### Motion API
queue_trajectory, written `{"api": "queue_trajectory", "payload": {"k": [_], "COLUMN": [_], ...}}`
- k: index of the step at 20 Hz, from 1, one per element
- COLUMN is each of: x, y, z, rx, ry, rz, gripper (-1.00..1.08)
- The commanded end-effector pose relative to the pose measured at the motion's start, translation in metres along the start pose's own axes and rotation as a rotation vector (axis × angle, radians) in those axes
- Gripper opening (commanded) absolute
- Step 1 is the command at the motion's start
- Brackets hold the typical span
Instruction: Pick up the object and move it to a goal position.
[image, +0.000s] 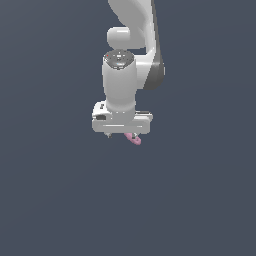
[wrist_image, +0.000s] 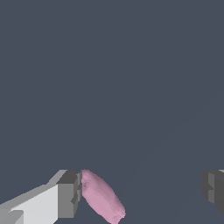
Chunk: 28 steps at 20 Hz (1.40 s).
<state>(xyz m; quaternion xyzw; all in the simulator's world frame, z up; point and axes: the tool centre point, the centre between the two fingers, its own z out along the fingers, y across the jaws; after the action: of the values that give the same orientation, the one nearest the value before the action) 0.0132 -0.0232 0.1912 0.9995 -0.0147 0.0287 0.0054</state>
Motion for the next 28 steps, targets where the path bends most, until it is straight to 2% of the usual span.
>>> {"api": "queue_trajectory", "payload": {"k": [1, 10, 17, 28], "x": [0.0, 0.007, 0.006, -0.014], "y": [0.0, 0.014, 0.013, 0.003], "z": [0.0, -0.007, -0.005, 0.02], "rx": [0.0, 0.022, 0.021, 0.015], "ry": [0.0, 0.02, 0.019, 0.004], "rz": [0.0, 0.033, 0.025, -0.129], "gripper": [1.0, 1.0, 1.0, 1.0]}}
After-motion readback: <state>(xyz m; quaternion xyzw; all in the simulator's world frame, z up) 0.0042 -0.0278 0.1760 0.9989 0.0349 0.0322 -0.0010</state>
